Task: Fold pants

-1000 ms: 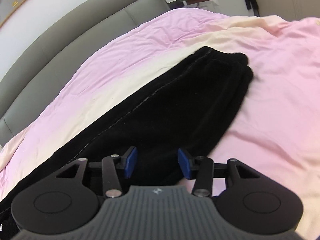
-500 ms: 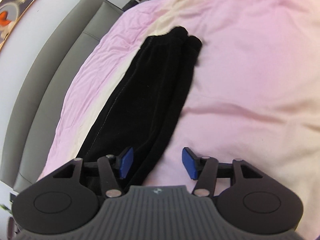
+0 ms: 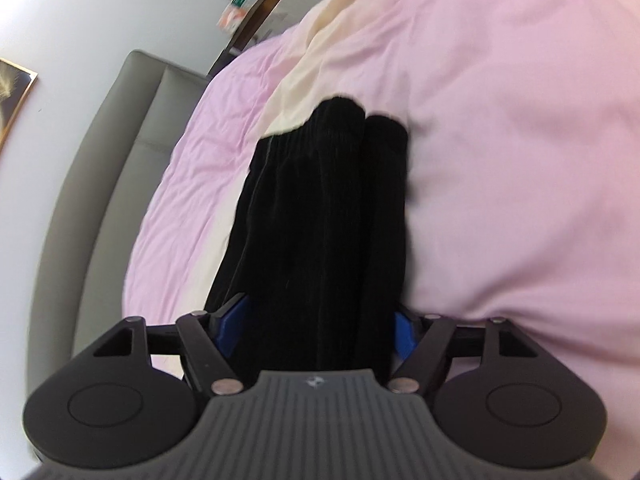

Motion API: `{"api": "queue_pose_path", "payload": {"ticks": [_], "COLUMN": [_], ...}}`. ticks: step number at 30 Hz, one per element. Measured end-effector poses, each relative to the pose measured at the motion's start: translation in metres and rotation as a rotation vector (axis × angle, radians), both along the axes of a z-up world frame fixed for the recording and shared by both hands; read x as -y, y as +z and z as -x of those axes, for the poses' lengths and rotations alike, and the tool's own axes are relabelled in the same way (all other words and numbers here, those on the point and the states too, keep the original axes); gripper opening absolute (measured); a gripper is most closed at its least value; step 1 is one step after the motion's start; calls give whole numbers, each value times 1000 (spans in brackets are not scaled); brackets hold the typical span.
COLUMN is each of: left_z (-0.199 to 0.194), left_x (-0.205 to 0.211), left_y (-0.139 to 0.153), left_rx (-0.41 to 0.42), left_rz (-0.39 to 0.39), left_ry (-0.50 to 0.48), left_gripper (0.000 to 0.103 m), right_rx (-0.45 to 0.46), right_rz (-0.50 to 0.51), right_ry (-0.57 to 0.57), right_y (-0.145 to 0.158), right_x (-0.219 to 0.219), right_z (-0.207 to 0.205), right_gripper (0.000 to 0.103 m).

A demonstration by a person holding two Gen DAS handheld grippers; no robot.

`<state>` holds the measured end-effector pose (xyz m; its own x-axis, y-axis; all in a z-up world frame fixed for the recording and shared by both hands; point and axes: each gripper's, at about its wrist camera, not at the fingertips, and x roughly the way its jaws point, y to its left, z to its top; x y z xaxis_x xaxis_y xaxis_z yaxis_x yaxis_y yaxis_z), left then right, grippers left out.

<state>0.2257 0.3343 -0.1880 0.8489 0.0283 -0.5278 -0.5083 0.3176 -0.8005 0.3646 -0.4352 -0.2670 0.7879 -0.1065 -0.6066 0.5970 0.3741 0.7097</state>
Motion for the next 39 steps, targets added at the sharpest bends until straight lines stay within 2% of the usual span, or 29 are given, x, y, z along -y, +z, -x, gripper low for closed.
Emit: {"api": "queue_pose_path", "payload": {"ticks": [3, 4, 5, 6, 7, 10, 14, 17, 19, 21, 25, 27, 29, 31, 32, 33, 35, 36, 39], "left_z": [-4, -7, -10, -11, -11, -8, -5, 2, 13, 26, 64, 83, 103, 113, 115, 116, 120, 121, 121], "left_x": [0, -1, -3, -3, -5, -9, -16, -13, -10, -18, -48, -62, -71, -74, -75, -73, -71, -69, -60], "left_y": [-2, -2, -3, -3, -4, -4, 14, 47, 70, 84, 96, 92, 83, 69, 62, 57, 57, 62, 86], "left_rx": [-1, -2, -5, -9, -5, 22, 39, 72, 71, 64, -4, -73, -153, -236, -272, -303, -323, -325, -335], "left_rz": [4, 1, 0, 3, 14, 74, 122, 85, 26, 19, 36, 58, 73, 77, 72, 55, 50, 39, -66], "left_ry": [-16, -22, -25, -28, -29, -30, -51, -97, -124, -124, -58, -9, 27, 50, 55, 63, 90, 99, 82], "left_gripper": [84, 82, 78, 67, 58, 41, 33, 29, 29, 29, 29, 29, 29, 34, 38, 45, 49, 49, 50], "right_rx": [-27, -48, -73, -78, -69, -36, -11, 14, 27, 31, 31, -14, -95, -255, -303, -326, -297, -287, -269], "right_rz": [21, 28, 44, 53, 79, 122, 118, 115, 93, 59, -24, -59, -106, -158, -181, -199, -236, -211, -100], "right_ry": [-41, -25, 6, 44, 59, 84, 116, 136, 150, 163, 203, 229, 254, 286, 290, 282, 273, 270, 235], "right_y": [-3, -1, 2, 5, 12, 36, 79, 109, 120, 126, 121, 112, 96, 70, 58, 49, 44, 47, 60], "right_x": [7, 7, 7, 6, 5, 9, 14, 10, 8, 6, -2, -8, -12, -16, -15, -13, -4, -1, 7], "right_z": [-16, -21, -26, -25, -22, -5, 12, 25, 38, 57, 105, 132, 155, 175, 181, 187, 190, 190, 194], "right_gripper": [69, 56, 36, 12, 11, 11, 11, 11, 10, 10, 10, 10, 10, 12, 15, 24, 26, 31, 43]}}
